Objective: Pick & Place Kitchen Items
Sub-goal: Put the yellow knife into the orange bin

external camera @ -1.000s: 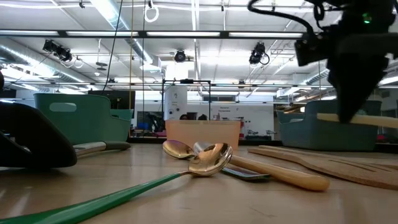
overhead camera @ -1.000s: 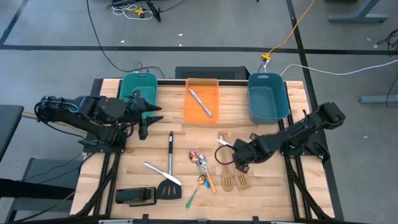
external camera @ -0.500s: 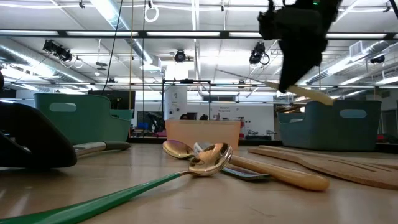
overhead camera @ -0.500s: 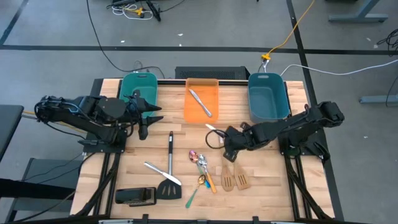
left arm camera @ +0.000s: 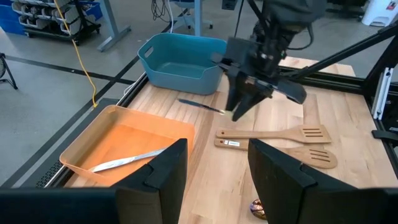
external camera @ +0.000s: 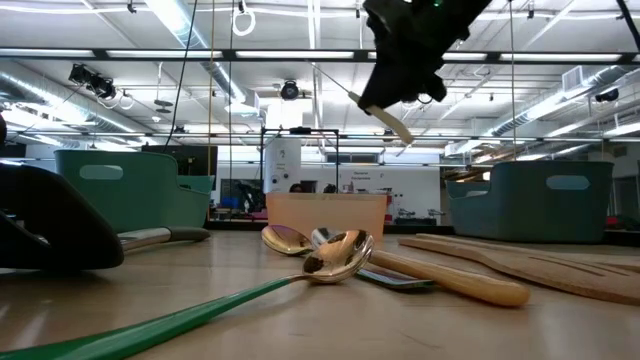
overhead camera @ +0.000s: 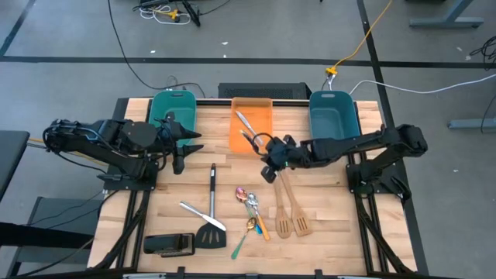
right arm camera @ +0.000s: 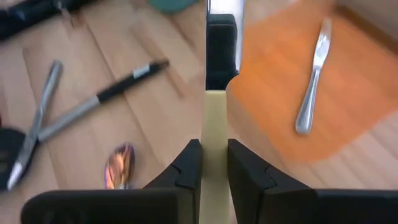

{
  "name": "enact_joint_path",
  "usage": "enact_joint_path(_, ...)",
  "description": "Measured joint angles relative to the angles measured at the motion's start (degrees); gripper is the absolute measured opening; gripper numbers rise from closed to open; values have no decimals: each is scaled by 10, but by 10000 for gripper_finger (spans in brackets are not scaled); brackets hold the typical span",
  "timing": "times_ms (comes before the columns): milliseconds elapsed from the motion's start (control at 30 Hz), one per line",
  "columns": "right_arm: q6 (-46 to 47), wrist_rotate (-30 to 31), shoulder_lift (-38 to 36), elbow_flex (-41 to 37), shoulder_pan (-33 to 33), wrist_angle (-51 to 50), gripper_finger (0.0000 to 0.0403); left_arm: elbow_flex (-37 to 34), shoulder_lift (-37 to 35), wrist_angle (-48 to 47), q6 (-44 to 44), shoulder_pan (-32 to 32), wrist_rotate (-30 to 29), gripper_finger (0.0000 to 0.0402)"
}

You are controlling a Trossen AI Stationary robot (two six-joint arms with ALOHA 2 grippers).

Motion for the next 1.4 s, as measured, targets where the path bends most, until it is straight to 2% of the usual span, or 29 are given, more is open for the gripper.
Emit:
enact_joint_path(867, -45, 53, 21, 1, -95, 134, 59, 0, 0, 0, 0, 0, 0, 177)
enact_joint_path(1400, -45, 44, 64, 1, -148, 172, 59, 0, 0, 1, 0, 0, 0, 177)
